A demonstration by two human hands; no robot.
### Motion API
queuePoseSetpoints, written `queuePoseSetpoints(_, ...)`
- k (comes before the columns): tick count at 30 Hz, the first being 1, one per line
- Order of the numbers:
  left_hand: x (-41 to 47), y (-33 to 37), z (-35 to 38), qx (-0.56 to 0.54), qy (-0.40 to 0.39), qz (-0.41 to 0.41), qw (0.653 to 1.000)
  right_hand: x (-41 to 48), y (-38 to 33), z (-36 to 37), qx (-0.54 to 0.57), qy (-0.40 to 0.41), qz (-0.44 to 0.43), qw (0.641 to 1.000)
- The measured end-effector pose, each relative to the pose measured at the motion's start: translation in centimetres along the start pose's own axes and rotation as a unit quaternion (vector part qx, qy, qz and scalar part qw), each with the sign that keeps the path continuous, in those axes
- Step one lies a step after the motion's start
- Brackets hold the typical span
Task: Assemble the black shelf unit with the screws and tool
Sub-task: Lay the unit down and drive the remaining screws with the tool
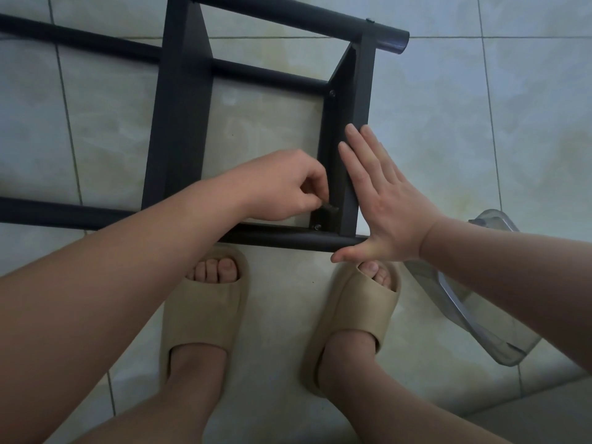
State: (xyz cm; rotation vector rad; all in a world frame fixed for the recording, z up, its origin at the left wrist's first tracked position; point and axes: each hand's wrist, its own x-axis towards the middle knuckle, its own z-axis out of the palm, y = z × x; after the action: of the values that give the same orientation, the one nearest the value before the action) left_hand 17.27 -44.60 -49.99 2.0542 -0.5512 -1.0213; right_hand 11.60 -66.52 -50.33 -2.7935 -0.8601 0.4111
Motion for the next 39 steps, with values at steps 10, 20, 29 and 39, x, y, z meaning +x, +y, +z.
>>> queuePoseSetpoints(10,0.6,0.4,2.2,-0.307,0.029,-0.127,0.943,0.1,0.1,0.1,-0.004,-0.001,0.001,1.000)
queuePoseSetpoints(20,1.0,0.5,2.6,-0.359,0.053,-0.159,0.918,0.0,0.1,0.1,-0.004,-0.001,0.001,1.000)
queuePoseSetpoints(29,1.1,0.5,2.6,-0.366,0.045,-0.165,0.915,0.0,0.1,0.0,-0.007,-0.005,0.003,1.000)
queuePoseSetpoints(39,0.9,0.2,2.3,-0.332,0.034,-0.147,0.931,0.0,0.1,0.0,-0.006,-0.003,0.002,1.000)
